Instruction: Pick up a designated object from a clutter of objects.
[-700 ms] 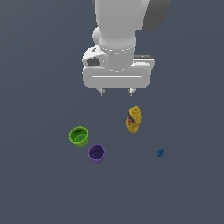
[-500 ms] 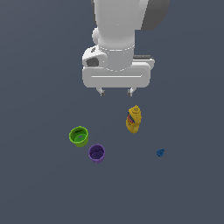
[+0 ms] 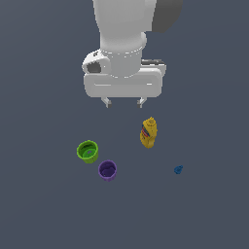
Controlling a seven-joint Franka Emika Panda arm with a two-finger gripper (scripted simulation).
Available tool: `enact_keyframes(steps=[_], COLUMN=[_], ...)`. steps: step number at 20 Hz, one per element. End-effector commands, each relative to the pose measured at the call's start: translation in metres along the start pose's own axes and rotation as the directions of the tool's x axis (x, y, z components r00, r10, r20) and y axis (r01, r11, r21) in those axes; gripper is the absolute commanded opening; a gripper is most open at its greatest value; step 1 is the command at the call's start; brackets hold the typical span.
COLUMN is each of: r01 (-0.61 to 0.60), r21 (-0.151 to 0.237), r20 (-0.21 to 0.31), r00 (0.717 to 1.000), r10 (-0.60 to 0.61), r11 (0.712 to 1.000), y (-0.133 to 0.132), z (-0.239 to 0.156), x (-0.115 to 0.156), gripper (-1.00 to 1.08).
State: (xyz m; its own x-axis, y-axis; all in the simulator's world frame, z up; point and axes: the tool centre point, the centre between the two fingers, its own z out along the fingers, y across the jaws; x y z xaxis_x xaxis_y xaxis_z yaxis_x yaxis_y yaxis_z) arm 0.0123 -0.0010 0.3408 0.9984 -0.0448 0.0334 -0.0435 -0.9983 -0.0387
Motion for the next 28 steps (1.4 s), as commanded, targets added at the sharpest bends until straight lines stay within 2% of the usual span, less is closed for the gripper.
enact_keyframes(steps=[1,9,16,28], r01=[-0.004,-0.058,-0.146,-0.348], r21=[0.000,-0.003,-0.009,-0.023], r20=[0.000,0.003,0.006,0.008], r00=[1.000,0.998,0.989,0.937], r10=[0.004,0.058,0.146,0.348], r11=[1.000,0.998,0.989,0.937], y=[-0.001,-0.013,-0.033,-0.085], z=[0.001,0.012,0.032,0.084], x=[0.001,0.011,0.026,0.055], gripper=[1.00,1.00,1.00,1.00])
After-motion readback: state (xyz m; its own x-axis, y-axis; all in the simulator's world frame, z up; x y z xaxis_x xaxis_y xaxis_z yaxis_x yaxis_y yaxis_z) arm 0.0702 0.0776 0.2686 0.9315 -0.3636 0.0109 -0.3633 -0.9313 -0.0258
